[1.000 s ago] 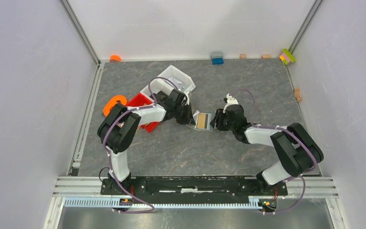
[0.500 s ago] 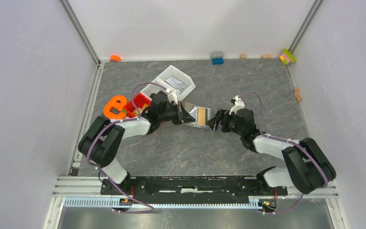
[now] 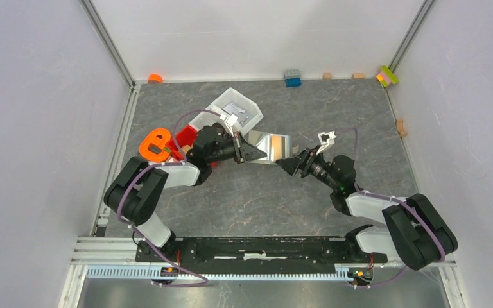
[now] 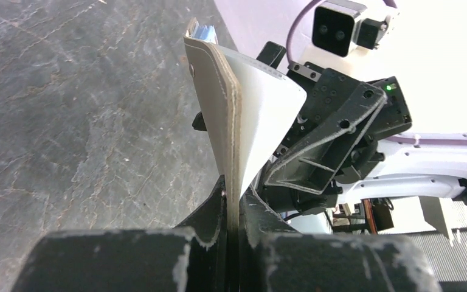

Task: Take the credit cards out of the card holder
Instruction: Pick up the card holder from the center of the board.

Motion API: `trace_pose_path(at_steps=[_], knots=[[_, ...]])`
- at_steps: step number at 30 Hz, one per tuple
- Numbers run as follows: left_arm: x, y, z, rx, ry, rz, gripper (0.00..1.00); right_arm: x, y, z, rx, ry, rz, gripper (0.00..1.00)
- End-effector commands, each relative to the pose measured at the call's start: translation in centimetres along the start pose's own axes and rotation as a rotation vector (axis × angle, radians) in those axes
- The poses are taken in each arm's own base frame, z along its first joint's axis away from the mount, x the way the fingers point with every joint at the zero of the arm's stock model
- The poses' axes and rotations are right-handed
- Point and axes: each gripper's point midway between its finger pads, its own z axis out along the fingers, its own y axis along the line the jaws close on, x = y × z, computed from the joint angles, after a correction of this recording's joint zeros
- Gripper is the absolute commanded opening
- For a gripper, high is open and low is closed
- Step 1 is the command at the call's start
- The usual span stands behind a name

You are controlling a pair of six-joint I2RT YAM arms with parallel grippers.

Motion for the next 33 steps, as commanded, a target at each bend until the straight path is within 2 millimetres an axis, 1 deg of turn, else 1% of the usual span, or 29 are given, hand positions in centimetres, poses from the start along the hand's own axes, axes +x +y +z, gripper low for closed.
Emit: trace_pose_path(at_steps=[1,2,4,6,13,16,19,20,22,23,25,26,28,29,30,31,32,33], knots=[[-1.3,-4.1,-0.4,0.141,-0.035,0.068,0.03,-2.3,2.9,-0.7,-0.128,-0.098,-0.030,0.79],[-1.3,-4.0,-0.4,0.141,-0.034,0.066,0.03,-2.5,3.0,-0.9,-0.135,-0.111,-0.031,0.77],[-1.2,-4.0,-0.4,0.143,-0.030,0.065,0.04,-2.9,3.3,-1.2,-0.145,-0.131,-0.041,0.75],[-1.1,-4.0,-0.3,0.146,-0.026,0.065,0.04,-3.1,3.4,-1.5,-0.145,-0.144,-0.049,0.66],[-1.0,-4.1,-0.3,0.148,-0.022,0.065,0.04,-3.5,3.8,-2.0,-0.166,-0.173,-0.054,0.46],[-0.9,-4.2,-0.2,0.151,-0.018,0.067,0.05,-3.4,3.9,-1.8,-0.176,-0.165,-0.048,0.39],[-0.8,-4.5,-0.2,0.162,-0.015,0.076,0.06,-3.4,4.3,-1.8,-0.202,-0.159,-0.038,0.38],[-0.7,-4.6,-0.2,0.164,-0.013,0.077,0.06,-3.3,4.4,-1.7,-0.211,-0.156,-0.034,0.39],[-0.7,-4.6,-0.2,0.163,-0.012,0.080,0.06,-3.2,4.6,-1.7,-0.225,-0.150,-0.030,0.47],[-0.7,-4.6,-0.1,0.164,-0.012,0.082,0.06,-3.2,4.7,-1.6,-0.231,-0.147,-0.029,0.50],[-0.7,-4.6,-0.1,0.164,-0.010,0.082,0.06,-3.2,4.8,-1.5,-0.239,-0.141,-0.024,0.51],[-0.6,-4.6,-0.1,0.165,-0.007,0.080,0.07,-3.1,4.8,-1.5,-0.241,-0.140,-0.023,0.49],[-0.6,-4.6,-0.1,0.162,-0.011,0.082,0.07,-3.1,4.8,-1.6,-0.242,-0.139,-0.022,0.34],[-0.7,-4.5,-0.1,0.153,-0.016,0.085,0.11,-3.1,4.7,-1.6,-0.240,-0.140,-0.022,0.26],[-0.7,-4.3,-0.2,0.135,-0.021,0.085,0.17,-3.2,4.6,-1.6,-0.234,-0.144,-0.022,0.22],[-0.9,-3.8,-0.3,0.105,-0.033,0.095,0.24,-3.2,4.4,-1.6,-0.225,-0.145,-0.020,0.19],[-0.9,-3.2,-0.4,0.062,-0.038,0.100,0.33,-3.2,4.2,-1.7,-0.215,-0.148,-0.021,0.18],[-1.4,-2.6,-0.6,0.005,-0.061,0.120,0.40,-3.2,3.9,-1.7,-0.199,-0.148,-0.023,0.18]])
